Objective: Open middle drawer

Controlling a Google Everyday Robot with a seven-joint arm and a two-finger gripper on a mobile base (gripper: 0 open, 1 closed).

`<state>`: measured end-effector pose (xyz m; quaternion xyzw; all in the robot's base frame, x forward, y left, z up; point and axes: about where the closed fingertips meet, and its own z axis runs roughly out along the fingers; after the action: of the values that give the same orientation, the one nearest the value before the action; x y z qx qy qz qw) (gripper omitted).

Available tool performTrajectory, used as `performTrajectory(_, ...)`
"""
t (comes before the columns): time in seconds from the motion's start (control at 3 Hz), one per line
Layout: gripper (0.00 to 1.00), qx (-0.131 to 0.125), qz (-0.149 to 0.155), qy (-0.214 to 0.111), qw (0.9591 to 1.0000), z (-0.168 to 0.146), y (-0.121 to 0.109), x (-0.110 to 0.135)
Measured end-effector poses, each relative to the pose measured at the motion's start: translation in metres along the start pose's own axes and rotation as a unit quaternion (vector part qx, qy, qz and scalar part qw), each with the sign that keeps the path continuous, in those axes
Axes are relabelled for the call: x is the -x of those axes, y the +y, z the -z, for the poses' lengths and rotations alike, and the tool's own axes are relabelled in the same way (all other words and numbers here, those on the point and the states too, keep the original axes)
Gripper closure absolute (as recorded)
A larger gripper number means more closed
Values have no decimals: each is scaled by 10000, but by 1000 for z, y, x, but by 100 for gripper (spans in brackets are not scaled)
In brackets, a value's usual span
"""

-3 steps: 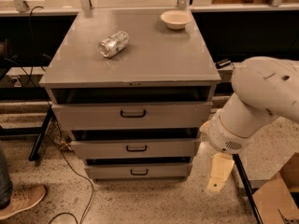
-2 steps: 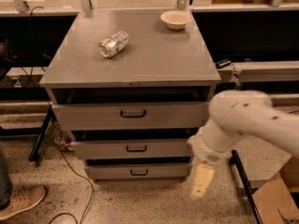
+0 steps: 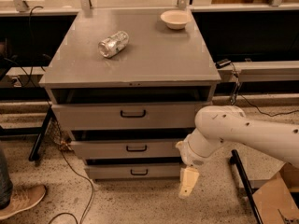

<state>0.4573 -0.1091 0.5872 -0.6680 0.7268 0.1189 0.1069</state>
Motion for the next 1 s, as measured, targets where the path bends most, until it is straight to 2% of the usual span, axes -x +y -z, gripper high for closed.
performTrajectory(0.33,0,-143,95,106,9998,-24,-15,-10)
performTrajectory(0.67,0,-462,313,114,9984,-56,-48,-23)
performTrajectory(1.0,0,-786,365,-27,9962,-78,-79,-35)
